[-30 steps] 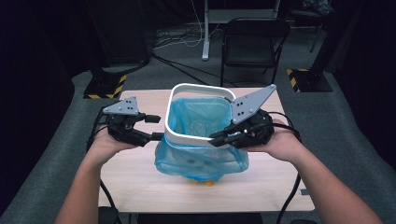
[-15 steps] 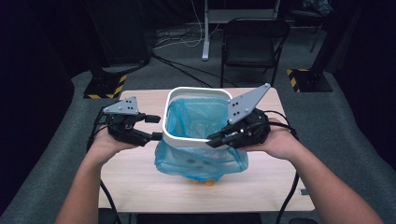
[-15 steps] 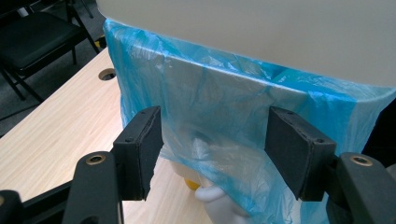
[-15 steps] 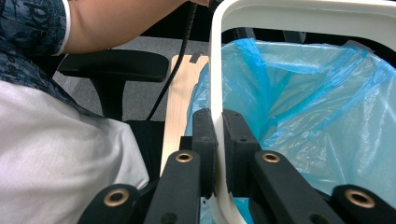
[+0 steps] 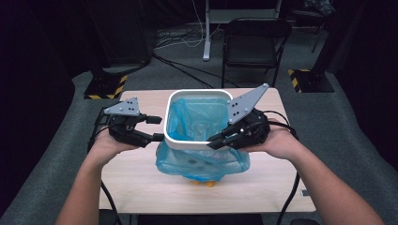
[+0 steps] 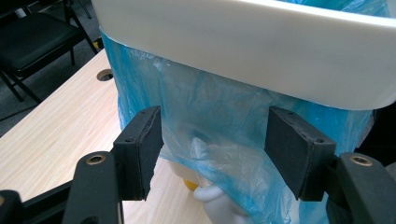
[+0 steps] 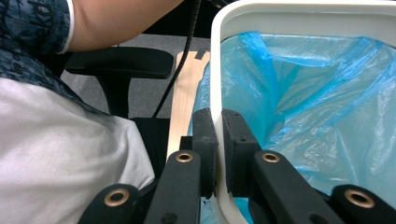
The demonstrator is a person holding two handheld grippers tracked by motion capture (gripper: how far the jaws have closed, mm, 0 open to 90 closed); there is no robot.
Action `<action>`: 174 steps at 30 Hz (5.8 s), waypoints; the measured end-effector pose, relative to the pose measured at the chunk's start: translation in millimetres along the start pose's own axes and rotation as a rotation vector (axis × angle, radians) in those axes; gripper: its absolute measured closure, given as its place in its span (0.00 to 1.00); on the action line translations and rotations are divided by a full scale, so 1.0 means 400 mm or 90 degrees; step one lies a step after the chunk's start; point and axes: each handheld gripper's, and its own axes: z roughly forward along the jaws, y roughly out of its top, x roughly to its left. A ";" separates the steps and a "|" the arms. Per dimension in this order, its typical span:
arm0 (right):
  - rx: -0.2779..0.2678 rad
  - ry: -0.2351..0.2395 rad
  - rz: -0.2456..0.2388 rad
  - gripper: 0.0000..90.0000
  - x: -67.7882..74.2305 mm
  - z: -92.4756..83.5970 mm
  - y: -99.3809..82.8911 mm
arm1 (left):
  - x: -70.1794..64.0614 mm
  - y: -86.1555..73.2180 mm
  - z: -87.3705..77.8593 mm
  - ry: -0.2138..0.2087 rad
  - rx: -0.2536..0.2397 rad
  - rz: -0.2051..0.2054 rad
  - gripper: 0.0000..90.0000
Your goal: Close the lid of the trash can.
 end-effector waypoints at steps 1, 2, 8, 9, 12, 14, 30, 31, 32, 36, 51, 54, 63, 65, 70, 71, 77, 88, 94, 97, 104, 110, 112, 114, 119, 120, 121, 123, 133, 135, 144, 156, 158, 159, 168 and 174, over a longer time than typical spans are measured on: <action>-0.002 0.002 0.003 0.94 -0.002 -0.001 -0.002 | 0.000 0.000 0.000 -0.002 0.000 0.000 0.40; -0.007 0.007 0.009 0.94 -0.006 -0.002 -0.005 | 0.000 0.000 0.000 -0.002 0.000 0.002 0.40; -0.021 0.020 0.028 0.94 -0.017 0.000 -0.016 | 0.001 0.001 0.000 -0.001 0.001 0.001 0.40; -0.018 0.018 0.023 0.94 -0.015 0.002 -0.015 | 0.001 0.001 0.000 -0.001 0.001 0.002 0.40; 0.001 0.006 0.013 0.94 -0.005 0.010 -0.012 | 0.000 0.001 0.001 -0.001 0.003 -0.001 0.40; 0.005 0.004 0.012 0.94 -0.004 0.012 -0.013 | 0.001 0.002 0.001 -0.001 0.005 -0.001 0.40; 0.002 -0.005 0.013 0.94 -0.005 0.023 -0.028 | 0.006 0.027 -0.056 0.024 -0.009 0.005 0.40; 0.001 -0.005 0.014 0.94 -0.005 0.024 -0.029 | 0.005 0.031 -0.058 0.026 -0.011 0.004 0.40; 0.002 -0.006 0.016 0.94 -0.005 0.025 -0.030 | 0.005 0.035 -0.061 0.029 -0.012 0.006 0.40; 0.004 -0.007 0.017 0.94 -0.007 0.029 -0.033 | 0.003 0.053 -0.067 0.031 -0.017 0.011 0.40; 0.001 -0.011 0.015 0.94 0.000 0.031 -0.037 | -0.004 0.116 -0.028 0.012 -0.012 0.032 0.37; -0.004 -0.011 0.016 0.94 0.001 0.032 -0.042 | 0.000 0.112 -0.017 0.007 -0.010 0.027 0.37; -0.016 -0.018 0.019 0.94 0.006 0.035 -0.054 | 0.011 0.097 0.001 0.000 -0.016 0.004 0.37; -0.028 -0.017 0.025 0.94 0.005 0.035 -0.060 | 0.015 0.092 0.004 -0.005 -0.020 0.001 0.37; -0.047 -0.015 0.029 0.93 0.005 0.037 -0.070 | 0.022 0.083 0.008 -0.014 -0.029 -0.010 0.37; -0.049 -0.015 0.029 0.93 0.005 0.037 -0.071 | 0.021 0.082 0.010 -0.014 -0.030 -0.010 0.37; -0.063 -0.015 0.031 0.93 0.008 0.037 -0.080 | 0.020 0.085 0.016 -0.015 -0.027 -0.009 0.37; -0.034 -0.016 0.053 0.83 0.001 0.034 -0.077 | 0.008 0.094 -0.018 0.014 -0.008 0.002 0.37; -0.028 -0.029 0.055 0.81 0.003 0.003 -0.064 | 0.009 0.095 -0.051 0.030 -0.007 0.010 0.37; -0.030 -0.040 0.054 0.78 0.005 -0.017 -0.057 | 0.010 0.090 -0.062 0.033 -0.008 0.006 0.37; -0.032 -0.068 0.064 0.73 0.003 -0.047 -0.063 | 0.021 0.060 -0.072 0.044 -0.008 -0.006 0.37; -0.046 -0.084 0.086 0.62 -0.006 -0.058 -0.080 | 0.032 0.033 -0.070 0.048 -0.005 -0.020 0.37; -0.053 -0.091 0.090 0.61 -0.008 -0.064 -0.085 | 0.036 0.027 -0.070 0.049 -0.005 -0.024 0.37; -0.059 -0.097 0.096 0.60 -0.010 -0.069 -0.090 | 0.039 0.021 -0.069 0.051 -0.005 -0.026 0.37; -0.073 -0.112 0.106 0.58 -0.007 -0.082 -0.108 | 0.038 -0.001 -0.066 0.054 0.002 -0.029 0.37; -0.073 -0.118 0.110 0.58 -0.007 -0.086 -0.114 | 0.039 -0.006 -0.066 0.056 0.004 -0.031 0.37; -0.072 -0.123 0.114 0.58 -0.008 -0.089 -0.120 | 0.040 -0.010 -0.066 0.058 0.007 -0.031 0.37; -0.071 -0.140 0.127 0.56 -0.012 -0.097 -0.134 | 0.042 -0.020 -0.067 0.060 0.007 -0.036 0.37; -0.096 -0.240 0.197 0.51 -0.045 -0.149 -0.218 | 0.060 -0.075 -0.072 0.076 -0.001 -0.057 0.37; -0.100 -0.252 0.211 0.50 -0.047 -0.151 -0.233 | 0.064 -0.087 -0.069 0.080 -0.002 -0.060 0.37; -0.102 -0.317 0.232 0.48 -0.038 -0.129 -0.297 | 0.073 -0.146 -0.057 0.094 -0.003 -0.074 0.37; -0.074 -0.368 0.232 0.46 -0.026 -0.088 -0.343 | 0.085 -0.218 -0.039 0.117 0.002 -0.097 0.37; -0.072 -0.376 0.237 0.46 -0.027 -0.082 -0.356 | 0.086 -0.230 -0.034 0.120 0.001 -0.100 0.37; -0.072 -0.380 0.241 0.46 -0.028 -0.080 -0.364 | 0.087 -0.236 -0.030 0.121 0.002 -0.102 0.37; -0.090 -0.424 0.285 0.46 -0.032 -0.059 -0.451 | 0.096 -0.294 -0.006 0.128 0.009 -0.119 0.37; -0.084 -0.440 0.303 0.45 -0.032 -0.050 -0.501 | 0.097 -0.323 0.008 0.137 0.010 -0.128 0.37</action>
